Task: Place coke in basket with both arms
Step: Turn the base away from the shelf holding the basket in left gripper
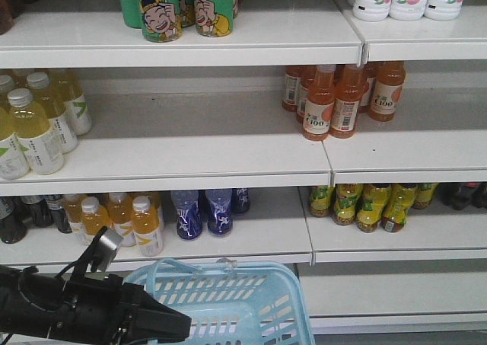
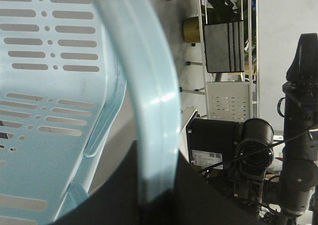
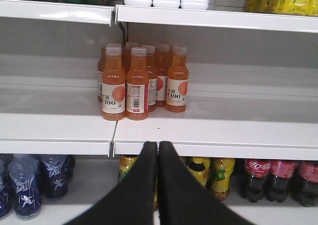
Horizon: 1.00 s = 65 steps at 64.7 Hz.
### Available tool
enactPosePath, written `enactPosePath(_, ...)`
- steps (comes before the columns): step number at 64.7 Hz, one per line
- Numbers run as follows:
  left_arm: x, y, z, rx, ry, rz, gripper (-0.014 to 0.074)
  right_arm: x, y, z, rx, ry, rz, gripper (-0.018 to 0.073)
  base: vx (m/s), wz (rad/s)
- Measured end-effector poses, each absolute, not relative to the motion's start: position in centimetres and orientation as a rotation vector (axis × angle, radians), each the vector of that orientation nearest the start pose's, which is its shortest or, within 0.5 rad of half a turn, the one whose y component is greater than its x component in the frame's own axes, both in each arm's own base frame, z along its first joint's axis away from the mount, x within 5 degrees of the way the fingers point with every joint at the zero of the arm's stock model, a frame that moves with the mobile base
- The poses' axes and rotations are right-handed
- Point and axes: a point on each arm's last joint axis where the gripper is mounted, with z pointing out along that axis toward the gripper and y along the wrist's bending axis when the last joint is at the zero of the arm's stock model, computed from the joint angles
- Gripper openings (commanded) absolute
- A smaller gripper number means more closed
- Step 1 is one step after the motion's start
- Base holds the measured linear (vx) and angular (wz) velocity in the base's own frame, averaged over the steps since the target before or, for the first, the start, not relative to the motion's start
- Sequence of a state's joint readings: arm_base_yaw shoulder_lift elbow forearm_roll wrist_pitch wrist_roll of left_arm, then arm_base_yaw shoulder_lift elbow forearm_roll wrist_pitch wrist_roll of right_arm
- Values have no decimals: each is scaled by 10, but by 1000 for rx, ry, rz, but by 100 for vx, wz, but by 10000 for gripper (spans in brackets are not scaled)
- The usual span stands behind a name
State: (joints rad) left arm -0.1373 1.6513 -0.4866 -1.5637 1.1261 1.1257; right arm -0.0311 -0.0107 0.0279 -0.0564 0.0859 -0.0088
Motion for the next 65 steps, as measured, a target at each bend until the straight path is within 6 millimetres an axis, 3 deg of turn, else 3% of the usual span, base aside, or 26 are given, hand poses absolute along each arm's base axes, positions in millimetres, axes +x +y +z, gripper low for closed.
enactPosePath(26,204,-111,156,19,2536,-1687,-6,57,-2,197,-23,1587,-79,-9,-1,-13)
enactPosePath(65,204,-111,156,20,2536,-1688,-6,57,-2,197,-23,1587,-79,-9,-3,-49)
